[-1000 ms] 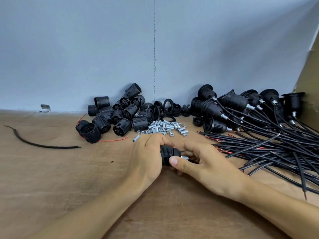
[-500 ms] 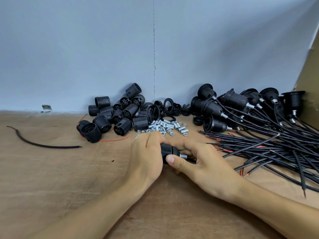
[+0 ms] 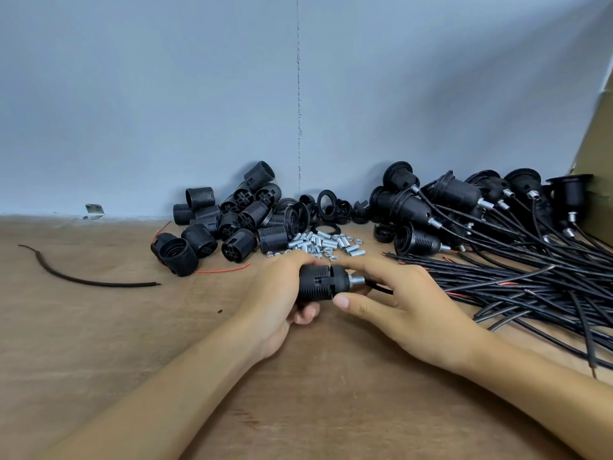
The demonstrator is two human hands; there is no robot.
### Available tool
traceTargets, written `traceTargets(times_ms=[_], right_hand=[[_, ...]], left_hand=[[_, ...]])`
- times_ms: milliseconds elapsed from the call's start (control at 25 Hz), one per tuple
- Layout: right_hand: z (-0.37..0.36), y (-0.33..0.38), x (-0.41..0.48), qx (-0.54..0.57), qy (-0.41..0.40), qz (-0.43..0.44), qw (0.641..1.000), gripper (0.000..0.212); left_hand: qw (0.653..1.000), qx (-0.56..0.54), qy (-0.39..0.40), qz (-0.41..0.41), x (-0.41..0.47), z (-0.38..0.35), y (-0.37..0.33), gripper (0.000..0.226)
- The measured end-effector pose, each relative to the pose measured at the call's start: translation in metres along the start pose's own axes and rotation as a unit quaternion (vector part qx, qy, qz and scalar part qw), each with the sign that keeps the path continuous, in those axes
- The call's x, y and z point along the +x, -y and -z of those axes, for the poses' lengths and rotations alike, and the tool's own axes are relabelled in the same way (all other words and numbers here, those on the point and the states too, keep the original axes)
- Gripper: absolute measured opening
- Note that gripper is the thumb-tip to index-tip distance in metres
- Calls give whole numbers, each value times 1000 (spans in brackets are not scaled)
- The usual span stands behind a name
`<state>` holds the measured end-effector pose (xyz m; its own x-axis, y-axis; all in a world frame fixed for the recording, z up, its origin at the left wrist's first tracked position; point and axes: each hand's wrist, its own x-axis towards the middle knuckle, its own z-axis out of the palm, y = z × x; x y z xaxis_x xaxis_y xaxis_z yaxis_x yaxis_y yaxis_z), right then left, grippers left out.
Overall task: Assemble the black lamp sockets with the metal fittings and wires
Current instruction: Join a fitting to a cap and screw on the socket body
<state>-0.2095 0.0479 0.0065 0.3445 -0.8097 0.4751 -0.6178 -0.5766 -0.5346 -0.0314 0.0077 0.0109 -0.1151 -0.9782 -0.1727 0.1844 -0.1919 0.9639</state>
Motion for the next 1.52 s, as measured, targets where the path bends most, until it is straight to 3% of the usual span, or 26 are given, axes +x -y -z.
traceTargets(times_ms=[160, 400, 560, 760, 920, 1080, 1160, 1360, 1520], right_hand=[[0, -3, -1, -26, -11, 24, 999, 39], [-4, -2, -5, 15, -15, 3, 1000, 25], [-6, 3, -9, 27, -19, 1, 999, 25], [-5, 8, -10, 48, -20, -6, 999, 24], [-5, 8, -11, 62, -21, -2, 998, 22], [-5, 5, -10, 36, -17, 22, 999, 21], [-4, 3, -8, 13, -16, 31, 999, 18], [-2, -2, -8, -44, -9, 36, 998, 31], [-3, -1, -9, -67, -9, 45, 997, 37]], left_hand=[[999, 21, 29, 2, -3, 0, 0, 39], [985, 128, -4, -113, -11, -6, 4, 54], [953, 222, -37, -201, -11, -4, 9, 33], [917, 265, -47, -294, -11, -2, 12, 37], [907, 254, -62, -331, -13, -2, 14, 39], [902, 272, -34, -334, -14, 0, 15, 51], [907, 298, -7, -298, -16, 0, 13, 47], [894, 381, -15, -236, -14, 1, 6, 62], [920, 336, 11, -200, -13, -4, 9, 59]])
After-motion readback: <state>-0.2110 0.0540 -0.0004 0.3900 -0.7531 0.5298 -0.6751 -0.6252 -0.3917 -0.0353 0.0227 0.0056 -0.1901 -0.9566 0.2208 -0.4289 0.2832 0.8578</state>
